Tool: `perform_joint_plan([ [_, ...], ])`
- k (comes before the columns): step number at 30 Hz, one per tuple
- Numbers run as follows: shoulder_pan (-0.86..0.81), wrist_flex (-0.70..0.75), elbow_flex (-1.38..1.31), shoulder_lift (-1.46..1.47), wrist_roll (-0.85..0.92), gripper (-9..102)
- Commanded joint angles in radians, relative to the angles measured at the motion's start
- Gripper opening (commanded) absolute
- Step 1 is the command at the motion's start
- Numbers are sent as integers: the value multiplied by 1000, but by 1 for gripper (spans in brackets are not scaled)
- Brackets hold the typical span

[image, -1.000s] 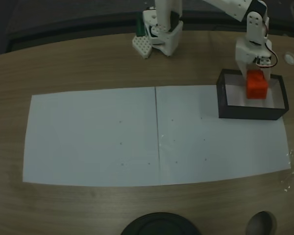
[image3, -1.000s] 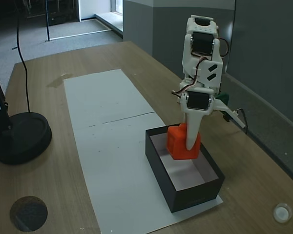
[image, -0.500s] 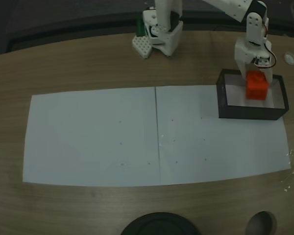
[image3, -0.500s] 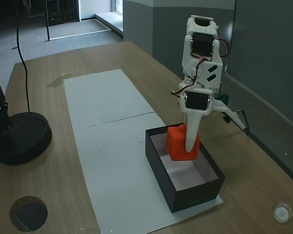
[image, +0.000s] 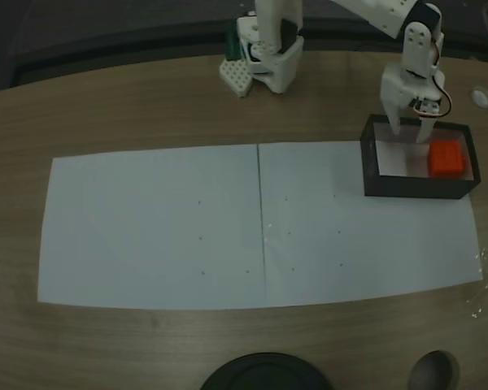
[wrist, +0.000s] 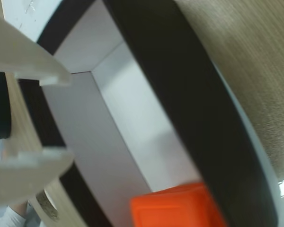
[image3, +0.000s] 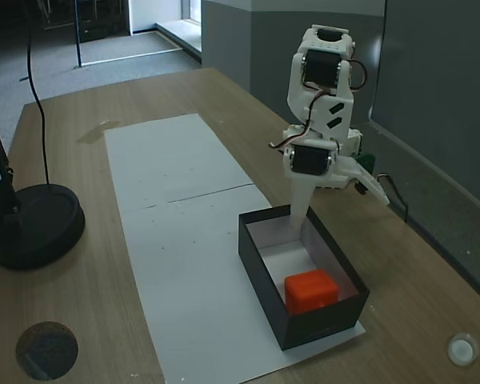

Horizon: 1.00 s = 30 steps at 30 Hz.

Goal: Grab a orange square and put it in the box.

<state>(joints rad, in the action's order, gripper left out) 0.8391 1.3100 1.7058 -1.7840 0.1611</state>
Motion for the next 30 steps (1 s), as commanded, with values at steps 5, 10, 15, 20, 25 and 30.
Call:
perform_joint_plan([
  [5, -285, 129, -169, -403, -66, 0],
  [10, -557, 138, -64, -713, -114, 0],
  [15, -729, 118, 170, -1003, -103, 0],
  [20, -833, 57, 387, -1259, -61, 0],
  [25, -868, 54, 503, -1397, -21, 0],
  [30, -916, -12, 571, -1485, 6, 0],
])
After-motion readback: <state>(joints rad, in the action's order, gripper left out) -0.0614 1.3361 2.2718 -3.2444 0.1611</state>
